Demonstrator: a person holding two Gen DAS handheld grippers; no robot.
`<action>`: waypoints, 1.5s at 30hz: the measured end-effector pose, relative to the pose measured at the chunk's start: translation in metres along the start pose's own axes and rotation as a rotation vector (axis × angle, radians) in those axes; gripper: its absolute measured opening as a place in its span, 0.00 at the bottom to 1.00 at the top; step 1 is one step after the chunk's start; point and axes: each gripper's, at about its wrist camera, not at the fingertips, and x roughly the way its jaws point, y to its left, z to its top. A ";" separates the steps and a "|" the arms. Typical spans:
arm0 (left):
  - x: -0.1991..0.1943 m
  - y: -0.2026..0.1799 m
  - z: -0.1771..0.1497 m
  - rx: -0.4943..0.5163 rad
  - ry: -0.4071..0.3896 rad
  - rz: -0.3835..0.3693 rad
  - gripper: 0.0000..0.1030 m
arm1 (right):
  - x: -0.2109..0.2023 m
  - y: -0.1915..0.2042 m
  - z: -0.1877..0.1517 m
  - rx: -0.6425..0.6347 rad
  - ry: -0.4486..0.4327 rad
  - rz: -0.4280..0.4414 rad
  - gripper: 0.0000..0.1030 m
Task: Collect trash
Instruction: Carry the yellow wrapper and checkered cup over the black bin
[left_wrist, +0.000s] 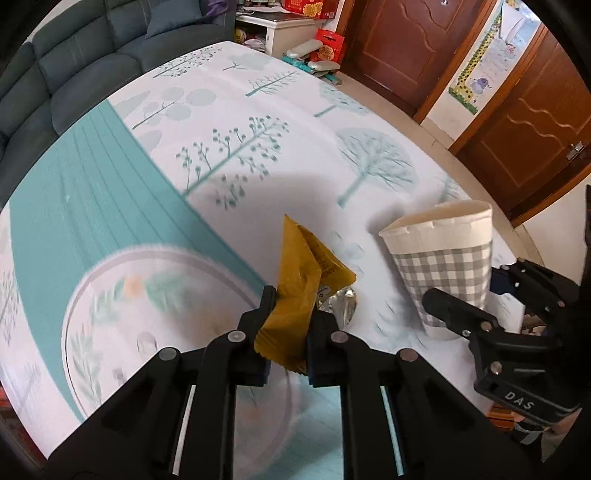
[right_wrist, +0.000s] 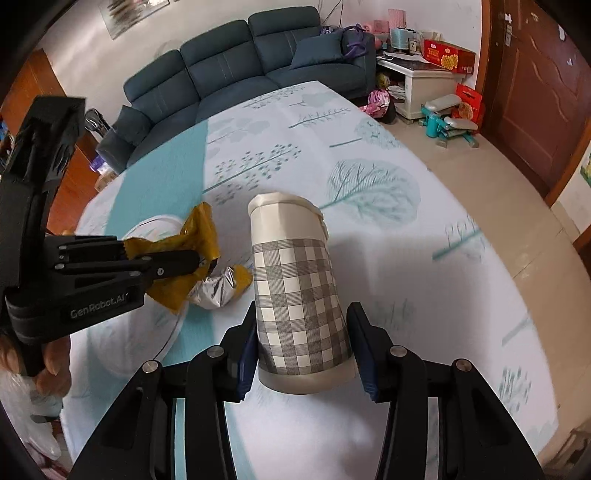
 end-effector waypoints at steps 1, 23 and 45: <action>-0.008 -0.003 -0.008 -0.007 -0.007 -0.009 0.10 | -0.006 0.001 -0.006 0.012 -0.004 0.014 0.44; -0.136 -0.135 -0.240 -0.026 -0.135 -0.140 0.10 | -0.202 0.012 -0.264 0.159 -0.234 0.048 0.44; -0.062 -0.251 -0.330 0.194 0.018 -0.052 0.10 | -0.157 -0.094 -0.415 0.479 -0.097 0.085 0.44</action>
